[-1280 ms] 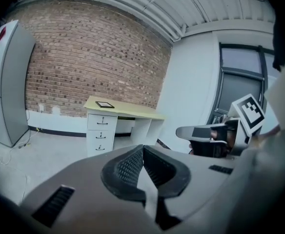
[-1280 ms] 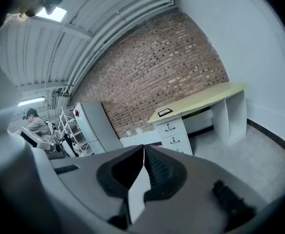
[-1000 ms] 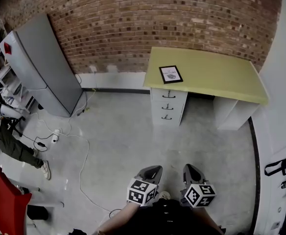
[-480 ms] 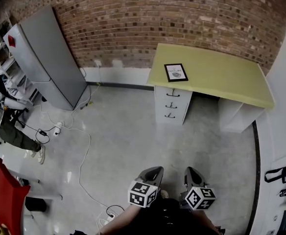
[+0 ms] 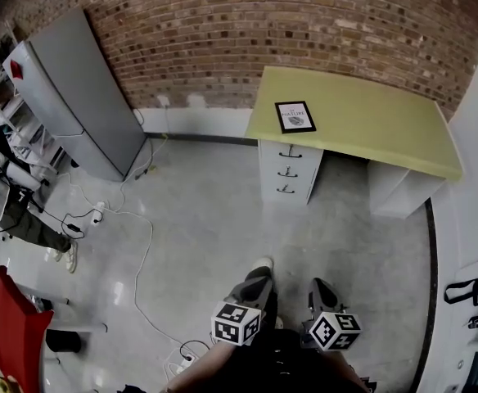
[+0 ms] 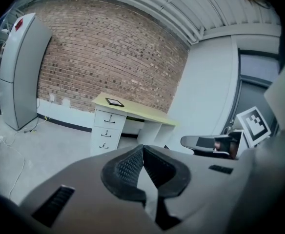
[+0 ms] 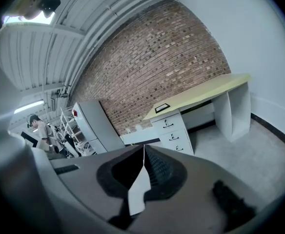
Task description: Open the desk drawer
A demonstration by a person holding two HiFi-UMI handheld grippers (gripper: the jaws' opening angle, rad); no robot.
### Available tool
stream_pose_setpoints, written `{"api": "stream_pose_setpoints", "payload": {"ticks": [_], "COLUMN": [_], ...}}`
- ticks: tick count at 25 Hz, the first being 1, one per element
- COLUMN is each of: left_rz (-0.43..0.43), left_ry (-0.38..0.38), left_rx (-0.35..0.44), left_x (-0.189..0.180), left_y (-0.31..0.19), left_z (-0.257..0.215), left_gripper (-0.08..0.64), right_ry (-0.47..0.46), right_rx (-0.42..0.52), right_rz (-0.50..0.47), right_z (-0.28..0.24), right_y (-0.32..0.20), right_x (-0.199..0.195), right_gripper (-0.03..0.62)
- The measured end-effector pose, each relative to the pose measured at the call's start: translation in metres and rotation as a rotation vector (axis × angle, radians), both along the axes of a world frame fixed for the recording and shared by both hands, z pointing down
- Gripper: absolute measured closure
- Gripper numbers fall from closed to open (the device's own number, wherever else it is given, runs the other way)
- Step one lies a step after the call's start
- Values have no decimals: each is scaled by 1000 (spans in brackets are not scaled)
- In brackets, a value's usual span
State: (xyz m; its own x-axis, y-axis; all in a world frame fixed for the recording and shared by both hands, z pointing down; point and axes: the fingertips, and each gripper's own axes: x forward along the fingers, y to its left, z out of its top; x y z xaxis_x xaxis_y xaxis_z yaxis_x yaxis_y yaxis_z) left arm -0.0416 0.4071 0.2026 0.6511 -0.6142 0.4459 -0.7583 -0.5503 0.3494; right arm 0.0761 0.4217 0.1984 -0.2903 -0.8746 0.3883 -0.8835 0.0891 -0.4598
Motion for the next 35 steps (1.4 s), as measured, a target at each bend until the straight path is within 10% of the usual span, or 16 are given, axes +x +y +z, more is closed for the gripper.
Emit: {"api": "stream_pose_setpoints", "payload": {"ticks": [35], "left_rz": [72], "left_ry": [117], "left_rx": [-132], "left_x": [6], "left_y": [-307], "left_z": [17], "left_gripper": [549], "right_ry": [-138], "right_rx": [-109], "right_rz": [69], "right_z": [7], "right_y": [-286], "right_x": [-16], "right_gripper": [578]}}
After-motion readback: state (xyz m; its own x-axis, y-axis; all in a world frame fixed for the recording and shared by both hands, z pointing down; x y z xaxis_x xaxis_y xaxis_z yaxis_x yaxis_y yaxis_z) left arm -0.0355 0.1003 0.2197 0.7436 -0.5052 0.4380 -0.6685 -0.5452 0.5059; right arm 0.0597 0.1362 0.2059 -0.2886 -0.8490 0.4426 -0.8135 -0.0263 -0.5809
